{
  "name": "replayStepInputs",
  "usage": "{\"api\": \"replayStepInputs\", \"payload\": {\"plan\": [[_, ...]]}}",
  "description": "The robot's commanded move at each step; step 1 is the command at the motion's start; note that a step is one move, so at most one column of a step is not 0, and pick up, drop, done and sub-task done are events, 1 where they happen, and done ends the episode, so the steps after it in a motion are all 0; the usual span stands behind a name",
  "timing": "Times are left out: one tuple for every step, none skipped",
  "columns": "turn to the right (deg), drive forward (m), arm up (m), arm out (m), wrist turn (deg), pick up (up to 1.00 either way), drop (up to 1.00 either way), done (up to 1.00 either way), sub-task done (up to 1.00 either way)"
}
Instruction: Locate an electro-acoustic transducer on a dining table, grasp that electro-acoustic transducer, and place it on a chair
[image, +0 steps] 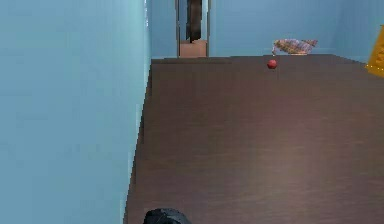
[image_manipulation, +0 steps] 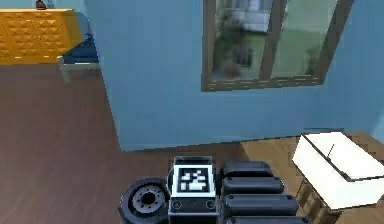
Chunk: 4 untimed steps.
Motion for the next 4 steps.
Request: {"api": "replayStepInputs", "payload": {"plan": [[0.0, 1.0, 0.0, 0.0, 0.0, 0.0, 0.0, 0.0, 0.0], [0.0, 1.0, 0.0, 0.0, 0.0, 0.0, 0.0, 0.0, 0.0], [0.0, 1.0, 0.0, 0.0, 0.0, 0.0, 0.0, 0.0, 0.0], [0.0, 1.0, 0.0, 0.0, 0.0, 0.0, 0.0, 0.0, 0.0]]}}
